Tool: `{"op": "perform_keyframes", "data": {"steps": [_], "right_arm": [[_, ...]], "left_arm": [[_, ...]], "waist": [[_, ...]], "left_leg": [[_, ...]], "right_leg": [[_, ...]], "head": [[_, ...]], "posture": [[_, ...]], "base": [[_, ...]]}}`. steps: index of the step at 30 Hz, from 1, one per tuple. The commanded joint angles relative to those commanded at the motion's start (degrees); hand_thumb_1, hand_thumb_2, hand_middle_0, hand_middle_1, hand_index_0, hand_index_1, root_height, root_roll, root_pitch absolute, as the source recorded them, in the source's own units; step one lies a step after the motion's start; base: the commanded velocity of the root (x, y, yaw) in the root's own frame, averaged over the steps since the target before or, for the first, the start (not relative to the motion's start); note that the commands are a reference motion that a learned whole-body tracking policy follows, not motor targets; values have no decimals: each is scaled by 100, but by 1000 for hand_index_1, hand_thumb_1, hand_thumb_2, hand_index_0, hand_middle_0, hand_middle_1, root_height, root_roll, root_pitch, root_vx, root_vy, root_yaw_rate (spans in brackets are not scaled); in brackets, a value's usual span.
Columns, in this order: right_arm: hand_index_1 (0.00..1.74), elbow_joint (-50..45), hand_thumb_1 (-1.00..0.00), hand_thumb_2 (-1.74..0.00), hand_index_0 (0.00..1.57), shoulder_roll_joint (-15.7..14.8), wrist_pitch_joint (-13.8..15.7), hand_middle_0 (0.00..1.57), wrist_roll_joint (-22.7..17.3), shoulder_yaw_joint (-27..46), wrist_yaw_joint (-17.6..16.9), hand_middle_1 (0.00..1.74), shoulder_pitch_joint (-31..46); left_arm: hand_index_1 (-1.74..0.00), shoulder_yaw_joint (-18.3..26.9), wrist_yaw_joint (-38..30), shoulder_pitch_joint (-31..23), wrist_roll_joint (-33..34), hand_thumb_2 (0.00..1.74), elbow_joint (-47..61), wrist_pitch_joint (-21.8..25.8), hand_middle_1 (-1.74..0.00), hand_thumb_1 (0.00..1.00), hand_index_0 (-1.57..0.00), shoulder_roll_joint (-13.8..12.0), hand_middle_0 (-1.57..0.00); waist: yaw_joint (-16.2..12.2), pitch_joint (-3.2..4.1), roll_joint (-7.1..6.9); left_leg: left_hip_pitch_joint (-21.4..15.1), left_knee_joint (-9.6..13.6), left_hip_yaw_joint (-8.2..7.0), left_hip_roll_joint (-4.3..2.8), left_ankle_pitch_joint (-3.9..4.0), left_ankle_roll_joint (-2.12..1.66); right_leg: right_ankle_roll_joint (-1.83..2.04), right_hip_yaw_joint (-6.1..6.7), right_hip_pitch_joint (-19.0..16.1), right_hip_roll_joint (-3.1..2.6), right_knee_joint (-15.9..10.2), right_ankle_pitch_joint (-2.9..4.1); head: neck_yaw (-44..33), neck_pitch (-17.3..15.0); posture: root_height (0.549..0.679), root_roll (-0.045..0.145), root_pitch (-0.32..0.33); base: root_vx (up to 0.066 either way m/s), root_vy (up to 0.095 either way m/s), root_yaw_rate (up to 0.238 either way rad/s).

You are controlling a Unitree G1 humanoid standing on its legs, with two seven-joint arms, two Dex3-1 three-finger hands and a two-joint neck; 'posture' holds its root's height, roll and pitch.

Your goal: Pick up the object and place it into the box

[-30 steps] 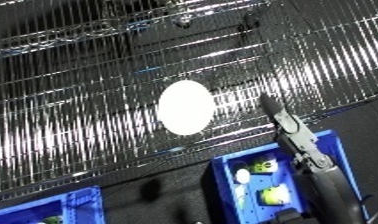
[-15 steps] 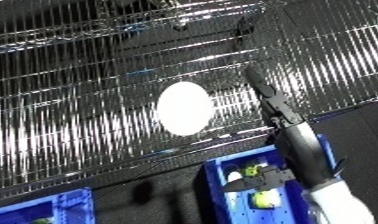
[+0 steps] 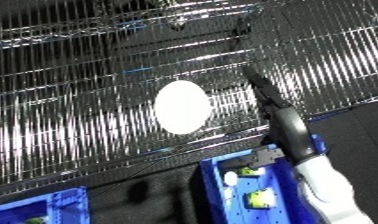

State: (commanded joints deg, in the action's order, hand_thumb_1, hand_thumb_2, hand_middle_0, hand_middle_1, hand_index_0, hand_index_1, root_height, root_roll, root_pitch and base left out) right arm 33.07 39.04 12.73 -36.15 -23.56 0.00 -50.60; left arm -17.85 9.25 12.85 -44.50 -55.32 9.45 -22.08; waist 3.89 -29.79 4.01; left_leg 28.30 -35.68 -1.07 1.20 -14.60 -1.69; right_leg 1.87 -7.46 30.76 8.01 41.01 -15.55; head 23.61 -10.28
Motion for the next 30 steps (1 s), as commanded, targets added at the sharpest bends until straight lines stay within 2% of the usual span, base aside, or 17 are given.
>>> {"op": "perform_keyframes", "data": {"steps": [11, 28, 30], "right_arm": [[0, 582, 0, 0, 0, -110, -44, 0, -75, -329, 110, 0, -567], [0, 713, 0, 0, 0, -407, -141, 0, -132, -601, 227, 0, -1131], [174, 705, -100, -174, 157, -436, -162, 157, -124, -618, 235, 174, -1185]], "left_arm": [[0, -164, -71, -36, -81, 0, 213, -21, 0, 0, 0, 31, 0], [0, -355, -120, -131, -147, 0, 557, -63, 0, 0, 0, 110, 0], [0, -374, -132, -132, -157, 0, 594, -75, 0, 0, 0, 122, 0]], "waist": [[146, 0, 141], [307, 0, 291], [321, 0, 309]], "left_leg": [[191, -38, 14, 78, 17, 19], [288, -8, 36, 133, 55, 29], [294, 10, 42, 145, 70, 32]], "right_leg": [[-24, -18, 211, 45, 122, -13], [-37, -47, 349, 105, 181, -16], [-40, -47, 361, 103, 181, -16]], "head": [[272, 96], [580, 307], [604, 332]], "posture": [[638, 71, 111], [636, 77, 124], [636, 77, 126]], "base": [[16, 21, 45], [12, 19, 27], [3, 17, 29]]}}
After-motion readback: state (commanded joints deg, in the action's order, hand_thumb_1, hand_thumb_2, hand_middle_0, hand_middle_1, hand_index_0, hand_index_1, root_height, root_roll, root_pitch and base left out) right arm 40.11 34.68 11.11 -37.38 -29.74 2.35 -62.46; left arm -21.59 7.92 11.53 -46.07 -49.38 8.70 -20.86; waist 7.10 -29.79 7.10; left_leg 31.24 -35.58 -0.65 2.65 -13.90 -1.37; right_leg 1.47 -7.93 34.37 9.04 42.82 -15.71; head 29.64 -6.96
